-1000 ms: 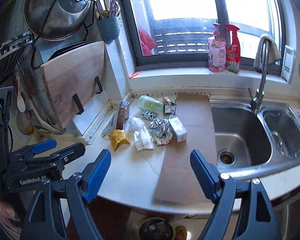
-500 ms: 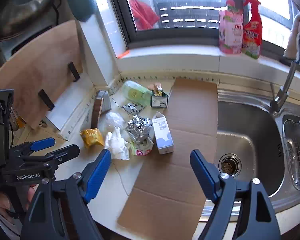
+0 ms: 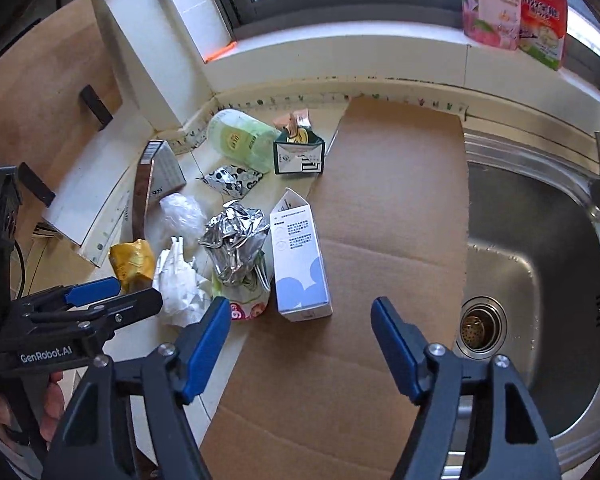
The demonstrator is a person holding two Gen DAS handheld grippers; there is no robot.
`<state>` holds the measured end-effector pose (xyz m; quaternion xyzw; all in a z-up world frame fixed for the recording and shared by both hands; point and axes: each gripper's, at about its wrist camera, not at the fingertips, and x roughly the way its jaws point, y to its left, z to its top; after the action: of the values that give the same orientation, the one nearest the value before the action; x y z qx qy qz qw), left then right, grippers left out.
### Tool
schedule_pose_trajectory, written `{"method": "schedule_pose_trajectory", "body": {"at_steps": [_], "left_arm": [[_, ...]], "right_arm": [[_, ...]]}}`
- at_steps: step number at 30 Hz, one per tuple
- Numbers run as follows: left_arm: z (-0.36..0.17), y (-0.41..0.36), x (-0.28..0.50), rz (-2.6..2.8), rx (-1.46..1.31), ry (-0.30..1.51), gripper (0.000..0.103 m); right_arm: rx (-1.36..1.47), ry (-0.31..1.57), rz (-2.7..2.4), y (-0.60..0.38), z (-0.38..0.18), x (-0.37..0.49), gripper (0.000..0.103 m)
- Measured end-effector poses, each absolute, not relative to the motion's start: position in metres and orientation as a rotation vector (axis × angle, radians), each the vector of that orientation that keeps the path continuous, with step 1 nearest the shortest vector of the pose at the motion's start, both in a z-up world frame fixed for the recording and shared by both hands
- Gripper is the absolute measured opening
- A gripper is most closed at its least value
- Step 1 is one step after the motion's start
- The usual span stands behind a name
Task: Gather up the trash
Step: 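Grasp the white tissue wad with the left gripper while the right grasps the white-blue carton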
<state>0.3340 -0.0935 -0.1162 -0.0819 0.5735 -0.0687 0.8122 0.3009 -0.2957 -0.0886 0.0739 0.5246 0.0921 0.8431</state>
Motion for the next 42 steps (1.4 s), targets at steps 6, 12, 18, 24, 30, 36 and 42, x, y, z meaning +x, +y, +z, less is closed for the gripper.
{"method": "schedule_pose_trajectory", "body": {"at_steps": [6, 12, 18, 24, 30, 36, 42], "left_arm": [[-0.134, -0.094, 0.347, -0.136, -0.196, 1.256, 0.074], [-0.146, -0.087, 0.355, -0.124, -0.231, 1.281, 0.074], [-0.155, -0.087, 0.359, -0.124, -0.253, 1.307, 0.069], [-0.166, -0.091, 0.362, -0.123, -0.257, 1.332, 0.062], [-0.172, -0.09, 0.363, -0.119, -0.275, 1.34, 0.047], [-0.166, -0.088, 0.357, -0.105, -0.261, 1.322, 0.044], [-0.151, -0.083, 0.343, -0.11, -0.255, 1.295, 0.043]], "right_arm": [[0.172, 1.156, 0.203, -0.293, -0.111, 0.32, 0.063], [0.185, 1.185, 0.204, -0.295, -0.126, 0.333, 0.057], [0.208, 1.215, 0.226, -0.295, -0.137, 0.339, 0.049], [0.22, 1.218, 0.239, -0.294, -0.14, 0.339, 0.041], [0.206, 1.209, 0.241, -0.293, -0.139, 0.338, 0.04], [0.204, 1.196, 0.227, -0.295, -0.136, 0.334, 0.039], [0.216, 1.171, 0.208, -0.301, -0.127, 0.326, 0.038]]}}
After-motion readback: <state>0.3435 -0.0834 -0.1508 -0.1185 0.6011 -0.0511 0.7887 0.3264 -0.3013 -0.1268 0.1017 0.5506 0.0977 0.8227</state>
